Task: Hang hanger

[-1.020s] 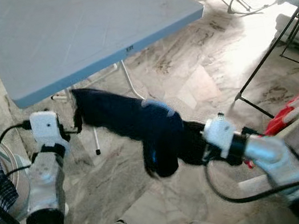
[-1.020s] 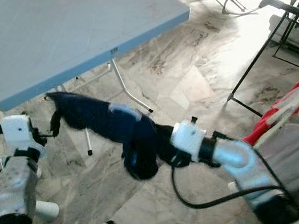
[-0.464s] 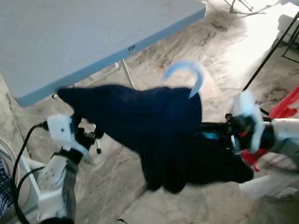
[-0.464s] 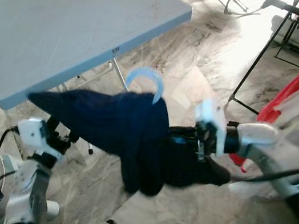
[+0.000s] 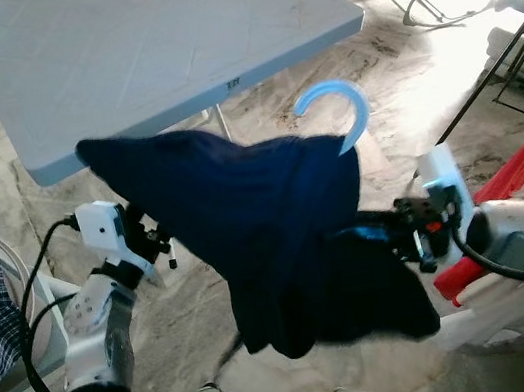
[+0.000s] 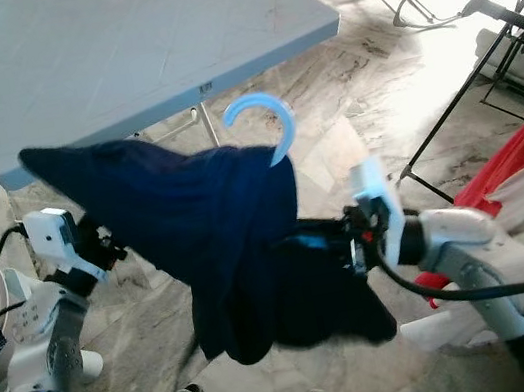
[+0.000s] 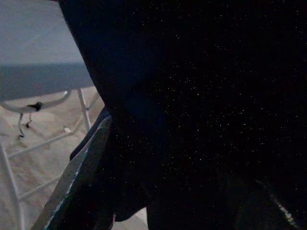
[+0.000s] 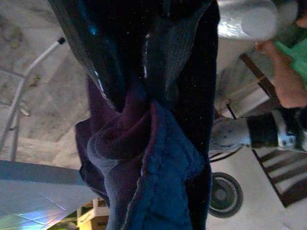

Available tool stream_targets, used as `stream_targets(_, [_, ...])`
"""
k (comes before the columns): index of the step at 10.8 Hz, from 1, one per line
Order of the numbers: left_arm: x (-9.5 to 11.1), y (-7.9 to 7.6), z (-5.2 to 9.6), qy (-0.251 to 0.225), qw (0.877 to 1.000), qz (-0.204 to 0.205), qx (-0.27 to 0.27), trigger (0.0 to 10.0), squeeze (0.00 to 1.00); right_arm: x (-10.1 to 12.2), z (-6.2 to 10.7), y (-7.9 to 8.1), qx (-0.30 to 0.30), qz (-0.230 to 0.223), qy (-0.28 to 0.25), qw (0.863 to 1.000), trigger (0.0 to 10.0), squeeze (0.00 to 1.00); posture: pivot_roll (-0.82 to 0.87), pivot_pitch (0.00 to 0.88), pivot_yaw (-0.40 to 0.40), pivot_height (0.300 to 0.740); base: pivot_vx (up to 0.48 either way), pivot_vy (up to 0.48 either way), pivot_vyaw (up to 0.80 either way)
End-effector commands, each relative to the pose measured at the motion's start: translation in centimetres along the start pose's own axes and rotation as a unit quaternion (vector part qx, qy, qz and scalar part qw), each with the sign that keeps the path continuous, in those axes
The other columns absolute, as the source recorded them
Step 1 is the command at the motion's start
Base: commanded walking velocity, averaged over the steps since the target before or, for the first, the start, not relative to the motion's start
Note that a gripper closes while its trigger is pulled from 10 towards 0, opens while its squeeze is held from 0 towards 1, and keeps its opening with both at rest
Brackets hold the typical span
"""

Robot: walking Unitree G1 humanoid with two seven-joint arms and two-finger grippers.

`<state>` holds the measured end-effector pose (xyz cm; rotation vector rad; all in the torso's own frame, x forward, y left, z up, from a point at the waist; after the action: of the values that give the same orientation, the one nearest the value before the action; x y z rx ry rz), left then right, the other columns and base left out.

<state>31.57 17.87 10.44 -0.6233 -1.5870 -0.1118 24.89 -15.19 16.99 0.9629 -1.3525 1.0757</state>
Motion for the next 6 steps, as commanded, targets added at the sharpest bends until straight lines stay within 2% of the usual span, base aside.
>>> stream_targets(1, [-0.3,-1.0,-0.2,0.009,1.000,-0.016,-0.019,0.0,0.00,1.1,-0.6,-0.8,-0.031,0.064,-0.007,0.997,10.0,0.00,0.01,0.126,-0.112,0.740,0.000,0.000,0.00])
stream_targets(2, [-1.5,-1.0,-0.5,0.043,0.995,-0.084,0.020,0.0,0.00,-0.1,-2.3,-2.3,-0.103,0.158,0.035,0.981,10.0,0.00,0.01,0.125,-0.115,0.740,0.000,0.000,0.00])
stream_targets(3, [-1.9,-1.2,-0.7,0.050,0.994,-0.094,0.025,10.0,0.00,-0.3,-3.3,-3.6,-0.178,0.185,0.044,0.966,10.0,0.00,0.01,0.124,-0.120,0.740,0.000,0.000,0.00])
stream_targets(4, [-1.9,-1.6,-0.8,0.040,0.995,-0.084,0.022,10.0,0.00,0.0,-4.6,-3.8,-0.218,0.158,0.019,0.963,10.0,0.00,0.01,0.125,-0.122,0.740,0.000,0.000,0.00])
stream_targets(5, [-1.7,-2.1,-1.1,0.034,0.996,-0.084,0.012,10.0,0.00,-0.1,-5.9,-3.5,-0.228,0.160,0.009,0.960,10.0,0.00,0.01,0.125,-0.121,0.740,0.000,0.000,0.00])
stream_targets(6, [-1.4,-2.8,-1.5,0.026,0.996,-0.085,-0.002,10.0,0.00,-1.0,-7.2,-3.5,-0.240,0.196,0.021,0.950,10.0,0.00,0.01,0.124,-0.119,0.740,0.000,0.000,0.00])
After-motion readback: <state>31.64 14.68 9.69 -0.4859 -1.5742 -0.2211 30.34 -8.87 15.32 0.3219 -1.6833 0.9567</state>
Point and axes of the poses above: a point about 5 cm out from each wrist's last joint towards the gripper, its own z axis pointing back from the gripper into the wrist, its own x axis along the axis of the wrist's last joint, y = z × x, the point moved 2 cm from there along -z, pointing out of the wrist towards the gripper, and after that the axes turned 10 degrees about z, right-handed, at the moved point
